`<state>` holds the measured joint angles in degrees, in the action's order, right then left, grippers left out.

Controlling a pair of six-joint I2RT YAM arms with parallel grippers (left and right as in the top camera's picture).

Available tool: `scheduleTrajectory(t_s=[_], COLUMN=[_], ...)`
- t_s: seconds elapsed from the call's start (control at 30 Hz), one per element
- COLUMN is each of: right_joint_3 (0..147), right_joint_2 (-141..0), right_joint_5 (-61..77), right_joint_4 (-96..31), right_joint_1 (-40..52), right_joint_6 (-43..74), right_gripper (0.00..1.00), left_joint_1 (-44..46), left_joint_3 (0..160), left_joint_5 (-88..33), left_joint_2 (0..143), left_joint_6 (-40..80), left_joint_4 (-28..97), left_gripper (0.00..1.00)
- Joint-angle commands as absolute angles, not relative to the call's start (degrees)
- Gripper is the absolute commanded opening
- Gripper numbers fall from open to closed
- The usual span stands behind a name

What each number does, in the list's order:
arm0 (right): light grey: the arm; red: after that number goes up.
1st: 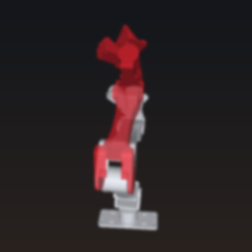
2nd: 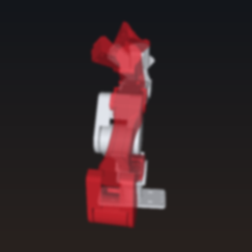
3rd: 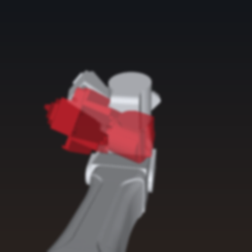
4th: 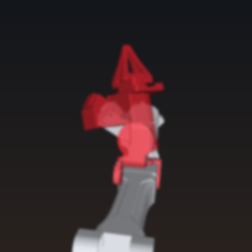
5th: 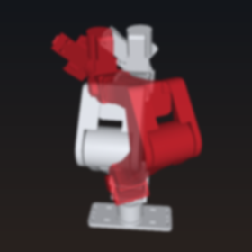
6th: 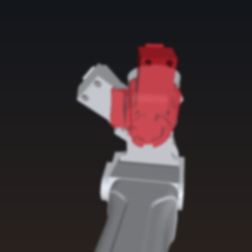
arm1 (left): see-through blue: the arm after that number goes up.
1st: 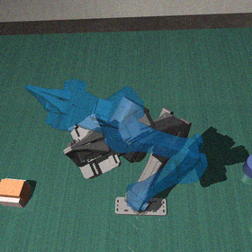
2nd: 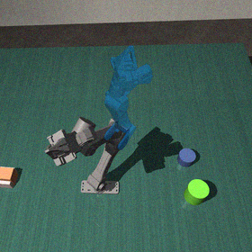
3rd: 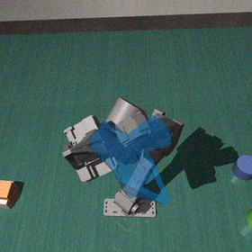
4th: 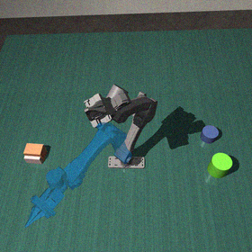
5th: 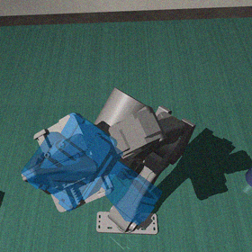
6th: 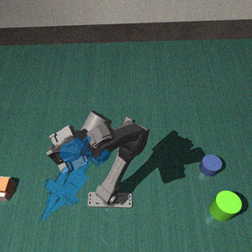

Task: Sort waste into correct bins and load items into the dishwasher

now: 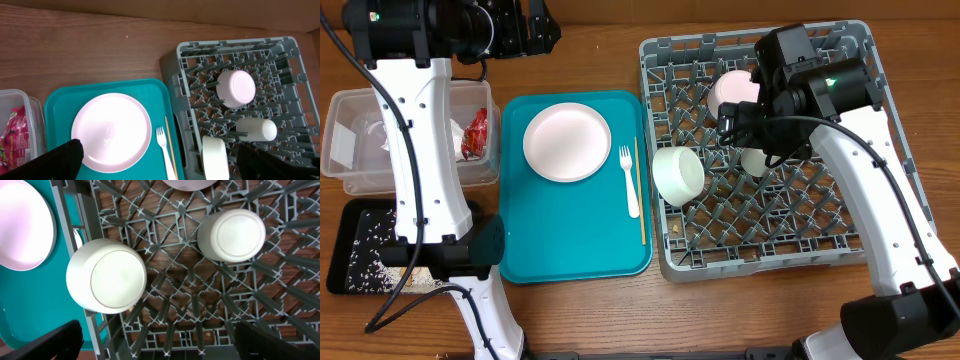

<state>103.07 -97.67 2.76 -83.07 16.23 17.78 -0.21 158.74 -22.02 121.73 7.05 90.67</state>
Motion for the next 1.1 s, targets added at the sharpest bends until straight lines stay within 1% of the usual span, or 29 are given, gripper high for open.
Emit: scheduleTrajectory(t_s=[0.0,0.63,0.73,0.77,0.83,0.87,1.0,1.07], right_joint_3=[104.3,104.3,104.3,104.3,104.3,104.3,104.3,104.3], right_joint_2=[-96.9,-96.9,-96.9,-96.9,-96.9,-96.9,-96.9,-96.9], right_joint_5=[3.1,3.1,3.1,3.1,3.1,3.1,3.1,3.1], right_joint_4=[-82.8,-82.8,-82.8,-82.8,-82.8,-82.8,-82.8,-82.8], right_joint_1=[16.0,16.0,16.0,16.0,16.0,16.0,16.0,16.0], right_joint_6=[17.3,17.3,17.3,17.3,17.3,17.3,17.3,17.3], right_gripper=[1.0,1.0,1.0,1.0,1.0,1.0,1.0,1.0], left_joint_1=[-0.4,-0.4,-0.4,-0.3,-0.3,-0.1,0.8,1.2], left_joint_3=[159.5,159.5,159.5,159.5,159.5,159.5,158.3,157.1], left_joint_5=[-21.9,-21.9,-22.4,-22.5,-20.1,-17.1,-1.8,0.2], left_joint_2=[121.0,121.0,121.0,121.0,121.4,121.6,123.6,124.9], left_joint_6=[6.8,6.8,8.2,8.2,8.4,9.9,16.6,16.6], left_joint_4=[90.6,90.4,84.8,85.3,87.9,89.8,96.2,96.8], left_gripper=[1.0,1.0,1.0,0.98,0.77,0.71,0.73,0.75])
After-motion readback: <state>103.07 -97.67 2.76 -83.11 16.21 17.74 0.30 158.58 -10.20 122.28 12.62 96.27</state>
